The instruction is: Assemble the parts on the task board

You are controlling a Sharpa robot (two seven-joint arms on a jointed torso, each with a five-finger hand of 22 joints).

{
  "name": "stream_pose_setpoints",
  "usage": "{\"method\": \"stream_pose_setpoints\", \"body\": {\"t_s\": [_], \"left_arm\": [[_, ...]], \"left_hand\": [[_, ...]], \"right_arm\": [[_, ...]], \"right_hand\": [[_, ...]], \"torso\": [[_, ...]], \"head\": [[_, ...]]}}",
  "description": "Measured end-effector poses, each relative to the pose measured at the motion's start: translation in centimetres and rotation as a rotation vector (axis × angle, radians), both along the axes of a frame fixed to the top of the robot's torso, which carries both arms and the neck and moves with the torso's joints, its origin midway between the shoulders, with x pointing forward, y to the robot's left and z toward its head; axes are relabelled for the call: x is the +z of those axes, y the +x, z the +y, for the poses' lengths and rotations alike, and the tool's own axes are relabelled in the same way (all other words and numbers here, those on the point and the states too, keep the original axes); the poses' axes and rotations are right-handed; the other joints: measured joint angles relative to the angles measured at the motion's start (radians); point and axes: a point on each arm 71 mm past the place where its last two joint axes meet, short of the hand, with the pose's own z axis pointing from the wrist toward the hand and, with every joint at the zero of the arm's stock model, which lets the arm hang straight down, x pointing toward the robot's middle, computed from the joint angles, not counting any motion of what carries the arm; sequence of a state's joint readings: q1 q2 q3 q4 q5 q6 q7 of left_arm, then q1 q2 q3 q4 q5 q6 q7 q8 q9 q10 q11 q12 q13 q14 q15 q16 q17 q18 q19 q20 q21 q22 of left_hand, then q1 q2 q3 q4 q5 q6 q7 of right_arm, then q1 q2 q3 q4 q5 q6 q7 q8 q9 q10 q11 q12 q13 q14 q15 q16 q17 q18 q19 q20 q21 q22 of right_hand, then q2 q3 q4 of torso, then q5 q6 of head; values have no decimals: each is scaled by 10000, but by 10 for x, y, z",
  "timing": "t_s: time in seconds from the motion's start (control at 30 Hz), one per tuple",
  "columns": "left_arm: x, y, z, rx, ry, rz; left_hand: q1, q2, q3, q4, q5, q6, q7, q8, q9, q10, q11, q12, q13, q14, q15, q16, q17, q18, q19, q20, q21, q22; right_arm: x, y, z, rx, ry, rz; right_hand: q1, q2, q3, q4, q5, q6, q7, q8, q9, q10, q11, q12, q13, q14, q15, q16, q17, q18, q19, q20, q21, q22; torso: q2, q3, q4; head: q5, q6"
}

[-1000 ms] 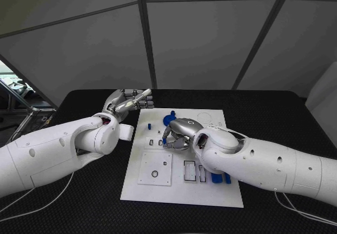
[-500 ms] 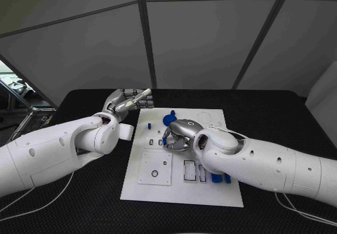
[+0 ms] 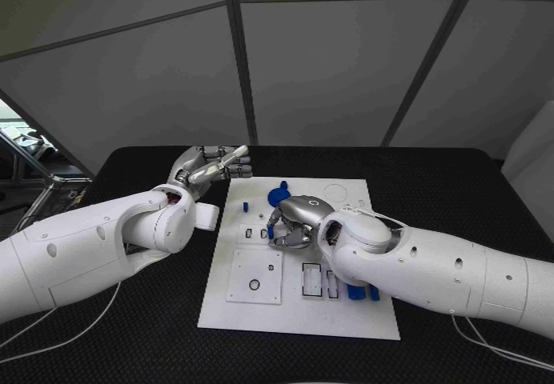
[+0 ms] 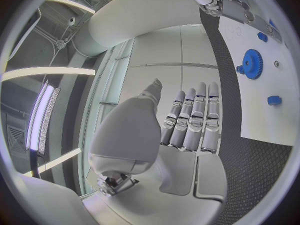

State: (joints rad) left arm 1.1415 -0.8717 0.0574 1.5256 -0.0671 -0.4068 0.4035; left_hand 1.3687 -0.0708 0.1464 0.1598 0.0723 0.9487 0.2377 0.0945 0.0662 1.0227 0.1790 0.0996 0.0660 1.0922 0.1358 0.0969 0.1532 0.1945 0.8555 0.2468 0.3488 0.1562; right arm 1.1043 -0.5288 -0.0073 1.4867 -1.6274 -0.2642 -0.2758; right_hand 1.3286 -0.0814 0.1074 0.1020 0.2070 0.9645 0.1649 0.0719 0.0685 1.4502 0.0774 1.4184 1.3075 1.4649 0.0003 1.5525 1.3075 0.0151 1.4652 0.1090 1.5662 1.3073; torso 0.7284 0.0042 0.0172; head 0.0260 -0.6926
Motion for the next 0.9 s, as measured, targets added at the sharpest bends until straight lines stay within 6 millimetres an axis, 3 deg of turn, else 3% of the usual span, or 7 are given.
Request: {"method": "stream_pose_setpoints", "body": {"t_s": [0.07, 0.2, 0.37, 0.6, 0.7, 0.73, 0.9], "left_arm": [[0, 0, 0, 1, 1, 1], [0, 0, 0, 1, 4, 3], [-1, 1, 2, 20, 61, 6], [-3, 3, 5, -249, 460, 33], [-4, 3, 6, -588, 940, 90], [-5, 3, 7, -755, 1189, 140], [-10, 1, 4, -1628, 2527, 484]], "left_hand": [[0, 0, 0, 0, 0, 0, 0, 0, 0, 0, 0, 0, 0, 0, 0, 0, 0, 1, 0, 0, 0, 0], [0, 0, 0, 0, 0, 0, 0, 0, 0, 0, 0, 0, 0, 0, 0, 0, 3, 2, 0, 0, 0, 0], [-2, 2, -56, -56, 0, 42, -42, 0, 0, 79, -7, 0, 0, 208, -78, 0, 78, 1, 40, -40, 54, 16], [-69, 174, -96, -154, 0, 291, -291, -41, 3, 891, -306, 183, 114, 1419, -442, 317, 430, 1, 1024, -407, 671, 269], [-77, 190, -54, -196, 0, 615, -507, 49, 52, 1712, -603, 503, 294, 2228, -748, 664, 739, 1, 1711, -696, 1104, 464], [-1, 265, -12, -238, 0, 705, -597, 98, 73, 2021, -713, 645, 379, 2394, -848, 741, 831, 0, 1931, -785, 1252, 537], [-64, 203, 12, -173, 0, 1146, -933, 388, 191, 3255, -1121, 1635, 1108, 2319, -1074, 620, 1131, 0, 2889, -1126, 2205, 1074]], "right_arm": [[0, 0, 0, -24, 20, -19], [2, 0, -2, -122, 213, -164], [6, -1, -7, -223, 803, -521], [19, -13, -26, -150, 1767, -985], [30, -16, -42, -53, 2210, -991], [37, -15, -49, -24, 2401, -997], [63, -12, -77, -6, 3140, -803]], "right_hand": [[-207, -207, -188, 188, -319, -455, 99, -61, -37, -173, 137, -241, 0, -2, 110, -27, 0, 0, 2, 75, -35, 0], [-164, -568, -750, 811, -344, -1172, 279, -61, -35, -451, 304, -537, 0, 4, 255, -27, 0, 1, -7, 248, -97, 0], [334, -1067, -1268, 1844, 196, -1544, 385, 28, -26, -499, 351, -565, 0, -17, 303, -104, -1, 0, 2, 286, -217, 0], [682, -717, -1172, 1833, 405, -1341, 289, 330, 38, -498, 351, -565, 0, -17, 303, -174, -1, 0, 2, 286, -295, 0], [977, -422, -987, 1704, 497, -751, 120, 682, 129, -715, 134, -777, 0, 17, 258, -568, -2, 9, -5, 279, -715, 0], [1075, -324, -928, 1644, 506, -560, 56, 792, 154, -816, 85, -912, 0, 20, 174, -709, -2, 119, -92, 193, -854, 0], [1129, -122, -955, 1441, 337, -262, -84, 935, 118, -1202, -62, -1430, -284, 1, 64, -1278, -2, 255, -526, 17, -1330, 0]], "torso": [[-3, 0, 0], [-6, 0, 0], [-7, 3, 0], [-36, 13, -4], [-72, 19, -30], [-92, 25, -43], [-210, 66, -100]], "head": [[-1, 8], [-8, 23], [-9, 55], [-28, 128], [7, 191], [31, 206], [116, 195]]}}
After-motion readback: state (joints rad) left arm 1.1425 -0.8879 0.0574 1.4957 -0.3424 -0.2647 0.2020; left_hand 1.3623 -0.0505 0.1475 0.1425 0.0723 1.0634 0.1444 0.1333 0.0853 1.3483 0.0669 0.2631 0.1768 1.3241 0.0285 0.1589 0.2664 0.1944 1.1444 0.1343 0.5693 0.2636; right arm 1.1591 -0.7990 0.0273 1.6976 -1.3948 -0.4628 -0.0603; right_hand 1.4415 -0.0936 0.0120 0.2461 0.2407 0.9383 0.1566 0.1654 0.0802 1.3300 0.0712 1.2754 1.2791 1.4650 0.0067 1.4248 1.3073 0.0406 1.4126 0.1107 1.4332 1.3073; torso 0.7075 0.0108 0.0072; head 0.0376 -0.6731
